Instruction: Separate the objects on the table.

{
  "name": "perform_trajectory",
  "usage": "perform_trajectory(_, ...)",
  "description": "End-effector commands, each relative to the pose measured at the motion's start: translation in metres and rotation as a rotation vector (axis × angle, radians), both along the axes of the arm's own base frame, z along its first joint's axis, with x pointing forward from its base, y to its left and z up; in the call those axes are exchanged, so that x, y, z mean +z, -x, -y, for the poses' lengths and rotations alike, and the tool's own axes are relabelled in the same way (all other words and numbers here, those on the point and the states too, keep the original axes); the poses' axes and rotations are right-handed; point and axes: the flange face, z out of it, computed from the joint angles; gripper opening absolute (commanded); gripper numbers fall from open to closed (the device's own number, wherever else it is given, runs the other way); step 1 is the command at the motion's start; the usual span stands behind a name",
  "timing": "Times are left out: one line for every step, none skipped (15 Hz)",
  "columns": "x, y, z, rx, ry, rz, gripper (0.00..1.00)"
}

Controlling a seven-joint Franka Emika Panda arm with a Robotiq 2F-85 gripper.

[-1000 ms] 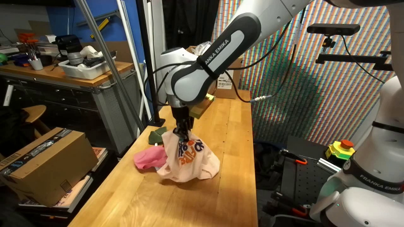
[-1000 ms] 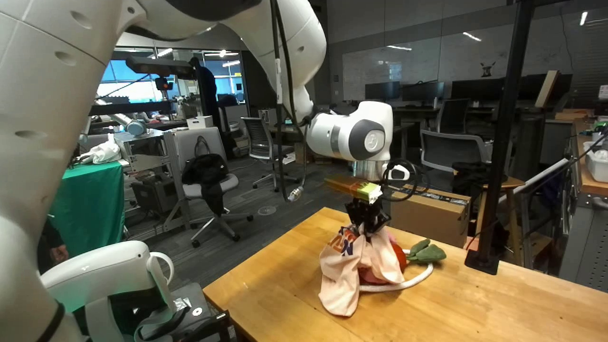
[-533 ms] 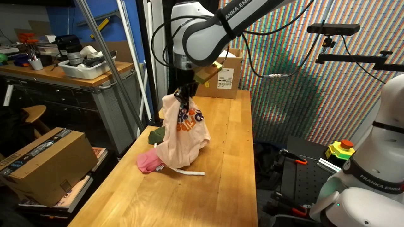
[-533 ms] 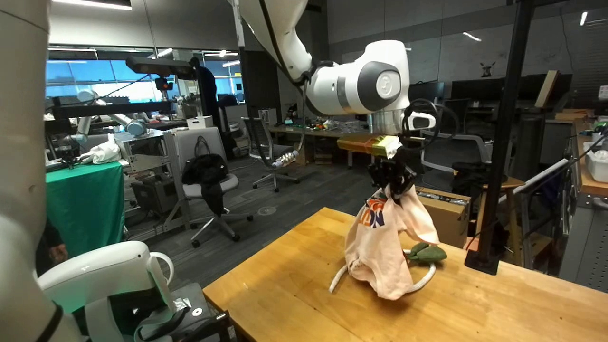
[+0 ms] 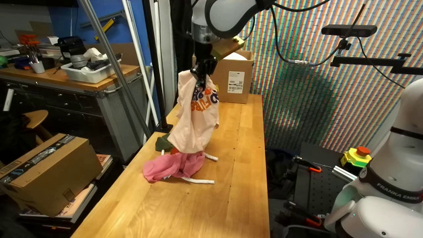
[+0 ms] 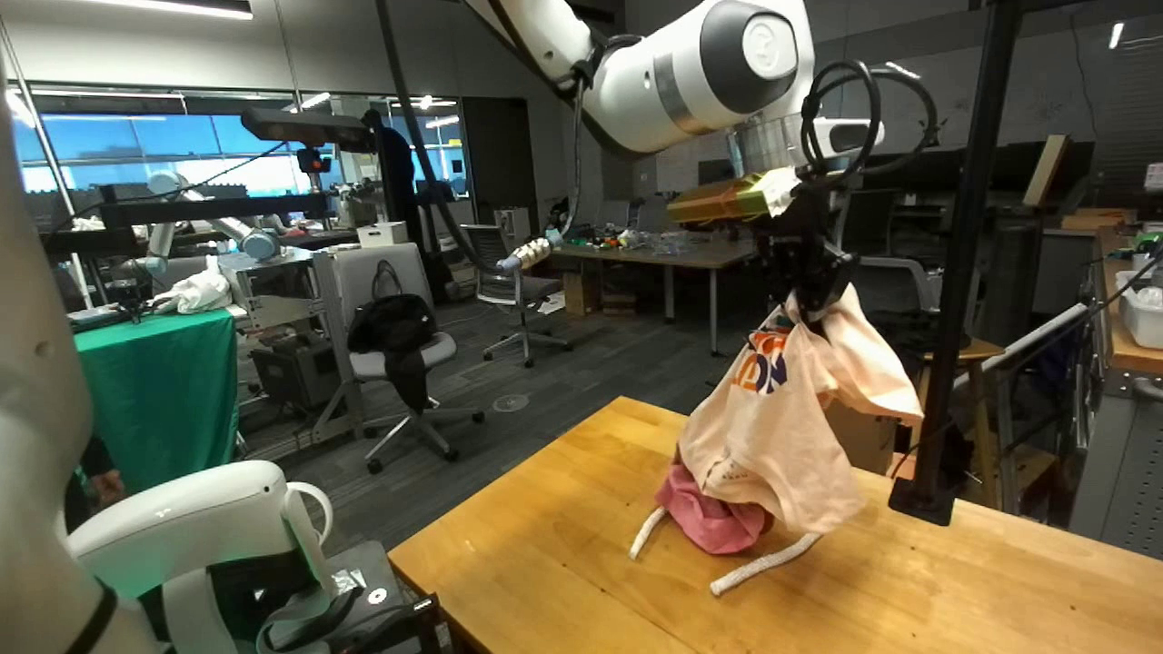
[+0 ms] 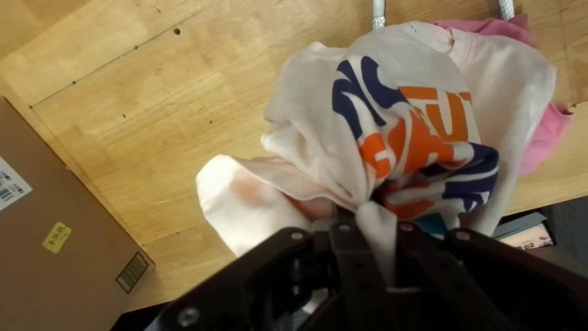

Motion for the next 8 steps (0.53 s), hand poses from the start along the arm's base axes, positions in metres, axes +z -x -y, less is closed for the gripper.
perform_trajectory(0.029,0.0,0.026,-0.074,0.072,0.005,0.04)
perform_trajectory(0.032,-0.002,0.033,-0.095,0.095,0.008,0.04)
perform_trajectory(0.034,-0.004,0.043,-0.12,0.118,0.014,0.04)
perform_trajectory(0.036,-0.006,0.051,-0.141,0.137,0.02,0.04)
perform_trajectory(0.038,-0.007,0.061,-0.163,0.152,0.022,0.04)
perform_trajectory(0.038,-0.009,0.07,-0.183,0.164,0.028,0.04)
perform_trajectory(0.039,-0.009,0.081,-0.202,0.168,0.03,0.03)
perform_trajectory(0.038,-0.011,0.09,-0.22,0.169,0.032,0.03)
